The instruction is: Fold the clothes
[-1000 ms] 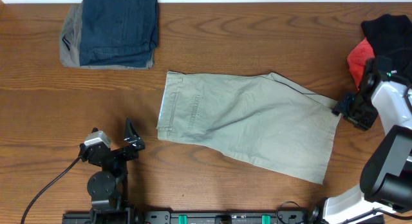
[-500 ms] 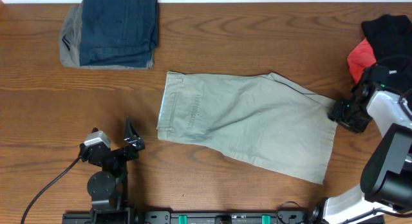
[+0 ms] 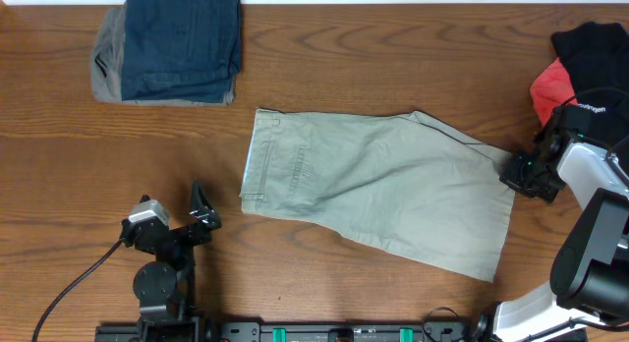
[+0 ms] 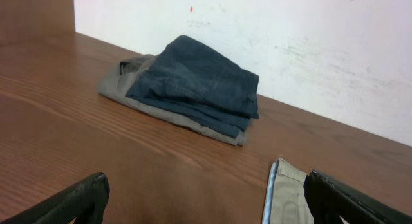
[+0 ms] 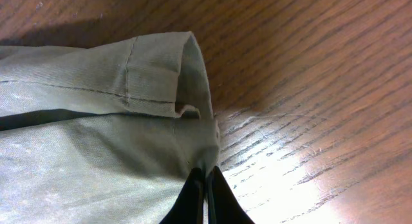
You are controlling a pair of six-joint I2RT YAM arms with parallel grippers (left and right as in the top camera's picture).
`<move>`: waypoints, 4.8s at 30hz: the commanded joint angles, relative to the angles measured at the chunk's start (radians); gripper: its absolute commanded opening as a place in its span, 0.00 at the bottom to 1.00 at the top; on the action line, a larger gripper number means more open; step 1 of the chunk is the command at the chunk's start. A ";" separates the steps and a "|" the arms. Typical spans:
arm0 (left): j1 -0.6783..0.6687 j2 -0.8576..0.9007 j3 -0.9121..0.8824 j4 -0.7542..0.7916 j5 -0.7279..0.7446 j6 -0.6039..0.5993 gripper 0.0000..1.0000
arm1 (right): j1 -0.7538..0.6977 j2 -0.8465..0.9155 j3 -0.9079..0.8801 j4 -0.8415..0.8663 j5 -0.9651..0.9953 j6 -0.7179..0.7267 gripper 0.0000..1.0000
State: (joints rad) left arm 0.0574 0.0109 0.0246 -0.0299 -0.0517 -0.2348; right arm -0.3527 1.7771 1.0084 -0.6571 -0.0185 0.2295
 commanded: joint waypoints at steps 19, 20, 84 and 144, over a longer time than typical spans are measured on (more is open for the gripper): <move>0.005 -0.005 -0.021 -0.036 -0.009 0.013 0.98 | -0.009 -0.164 0.056 -0.027 0.002 0.001 0.01; 0.005 -0.005 -0.021 -0.036 -0.009 0.013 0.98 | -0.009 -0.184 0.056 -0.033 0.002 0.001 0.01; 0.005 -0.005 -0.021 -0.036 -0.009 0.013 0.98 | 0.001 -0.151 0.232 -0.116 -0.127 0.005 0.99; 0.005 -0.005 -0.021 -0.036 -0.009 0.013 0.98 | -0.095 -0.150 0.185 -0.297 -0.054 0.172 0.35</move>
State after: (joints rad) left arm 0.0574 0.0109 0.0246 -0.0299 -0.0517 -0.2348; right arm -0.4469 1.6333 1.0973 -0.9245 -0.0582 0.4267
